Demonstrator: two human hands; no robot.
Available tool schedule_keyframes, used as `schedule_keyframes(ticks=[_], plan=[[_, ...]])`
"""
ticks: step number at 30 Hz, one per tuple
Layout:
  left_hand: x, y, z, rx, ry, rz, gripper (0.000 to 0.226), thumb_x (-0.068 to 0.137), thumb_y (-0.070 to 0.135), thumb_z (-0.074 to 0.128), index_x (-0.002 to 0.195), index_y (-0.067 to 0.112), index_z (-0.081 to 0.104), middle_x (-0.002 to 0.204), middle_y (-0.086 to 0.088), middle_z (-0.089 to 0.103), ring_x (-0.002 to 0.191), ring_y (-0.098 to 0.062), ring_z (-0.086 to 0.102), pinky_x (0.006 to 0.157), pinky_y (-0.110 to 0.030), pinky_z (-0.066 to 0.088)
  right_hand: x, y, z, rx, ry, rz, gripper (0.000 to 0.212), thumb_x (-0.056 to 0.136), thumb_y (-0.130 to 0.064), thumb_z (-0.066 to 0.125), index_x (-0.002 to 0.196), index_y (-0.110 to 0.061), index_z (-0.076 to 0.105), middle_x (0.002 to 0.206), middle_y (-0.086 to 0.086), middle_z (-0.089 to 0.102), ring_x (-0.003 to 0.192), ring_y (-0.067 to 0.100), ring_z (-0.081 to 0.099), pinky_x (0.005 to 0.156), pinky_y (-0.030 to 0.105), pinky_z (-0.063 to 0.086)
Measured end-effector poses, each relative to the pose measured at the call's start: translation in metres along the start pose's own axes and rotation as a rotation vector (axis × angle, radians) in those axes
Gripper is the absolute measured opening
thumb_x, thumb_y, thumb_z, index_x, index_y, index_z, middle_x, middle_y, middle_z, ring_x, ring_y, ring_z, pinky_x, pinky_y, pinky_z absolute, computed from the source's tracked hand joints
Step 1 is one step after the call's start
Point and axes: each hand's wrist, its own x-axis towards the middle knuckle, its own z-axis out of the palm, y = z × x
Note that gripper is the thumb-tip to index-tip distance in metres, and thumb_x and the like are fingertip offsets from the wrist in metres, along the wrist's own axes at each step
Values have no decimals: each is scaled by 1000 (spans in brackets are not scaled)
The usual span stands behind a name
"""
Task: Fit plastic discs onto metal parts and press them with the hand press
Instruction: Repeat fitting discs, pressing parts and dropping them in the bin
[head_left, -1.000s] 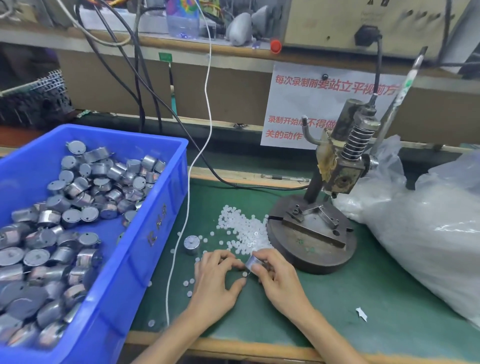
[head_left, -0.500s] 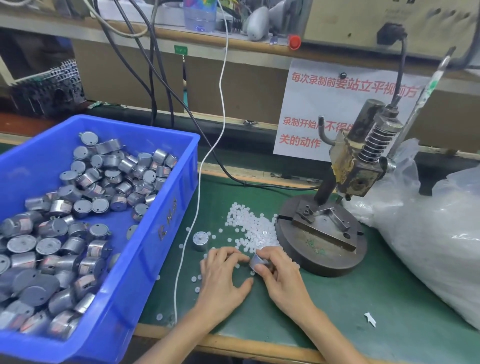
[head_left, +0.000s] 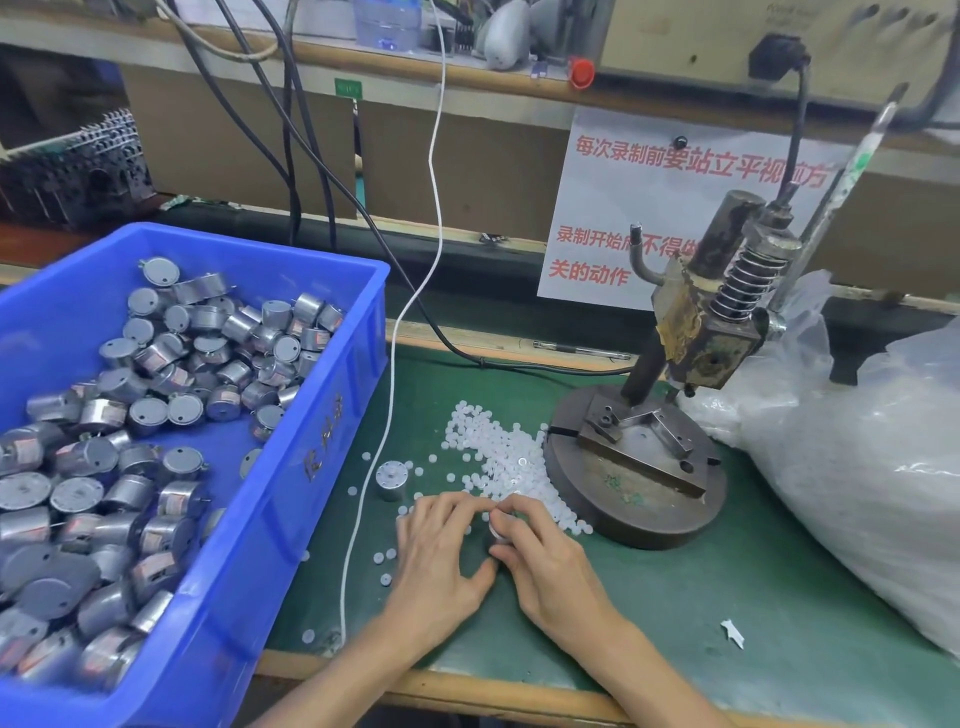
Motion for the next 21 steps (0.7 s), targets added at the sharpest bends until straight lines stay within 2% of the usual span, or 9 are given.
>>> schedule_keyframes(ticks=[5, 7, 8, 10, 12, 14, 17, 19, 21], plan=[[-1, 0, 0, 9, 8, -2, 38, 74, 30, 60, 111, 28, 56, 105, 22, 42, 103, -5, 37, 82, -20, 18, -1, 2, 3, -12, -14, -15, 18, 85, -5, 60, 101, 1, 64, 109, 11, 61, 78, 21, 63, 63, 25, 52], [0, 0, 1, 22, -10, 10, 42, 76, 29, 63, 117, 31, 54, 109, 23, 44, 105, -2, 34, 85, -20, 18, -1, 4, 4, 82, -6, 75, 16, 87, -3, 59, 102, -1, 63, 109, 7, 60, 85, 12, 60, 72, 22, 50], [1, 0, 1, 22, -26, 27, 46, 77, 30, 64, 121, 32, 53, 112, 22, 47, 106, -1, 33, 86, -20, 18, 0, 4, 3, 187, 16, 173, 14, 88, -1, 59, 102, -3, 63, 105, 4, 61, 86, 6, 59, 73, 18, 47], [7, 7, 1, -21, -59, 69, 51, 77, 29, 64, 125, 34, 50, 115, 23, 50, 107, 1, 35, 87, -16, 18, 3, 1, -2, 516, 67, 467, 11, 90, -1, 59, 97, -9, 63, 87, -3, 65, 70, 1, 59, 63, 14, 45], [18, 21, 2, -109, -78, 121, 49, 76, 26, 63, 122, 40, 50, 113, 25, 51, 107, 5, 38, 90, -13, 19, 8, 1, -12, 889, 177, 748, 5, 92, -7, 58, 97, -8, 60, 67, -2, 63, 50, 6, 53, 48, 18, 42], [32, 33, 5, -174, -77, 171, 41, 78, 27, 64, 116, 40, 55, 111, 23, 55, 108, 7, 41, 92, -15, 20, 11, 6, -30, 1046, 256, 901, 16, 94, -18, 55, 98, -2, 56, 55, 2, 53, 43, 11, 45, 41, 21, 38], [53, 52, 15, -182, -102, 237, 34, 78, 37, 70, 110, 31, 62, 101, 19, 58, 103, 1, 45, 91, -16, 20, 14, 18, -59, 1019, 153, 986, 27, 99, -32, 44, 95, -6, 50, 53, 3, 48, 41, 13, 39, 39, 21, 31], [68, 68, 26, -153, -91, 252, 33, 76, 38, 72, 107, 28, 64, 91, 23, 51, 95, -3, 43, 84, -18, 20, 12, 24, -74, 1001, 133, 1011, 25, 102, -31, 38, 98, -8, 46, 53, 3, 51, 39, 14, 39, 38, 21, 29], [83, 84, 40, -116, -60, 246, 33, 77, 40, 71, 106, 27, 65, 93, 20, 49, 96, -6, 40, 79, -23, 19, 9, 31, -86, 991, 187, 1020, 17, 103, -24, 37, 102, -10, 46, 56, 2, 58, 37, 14, 42, 37, 21, 30]])
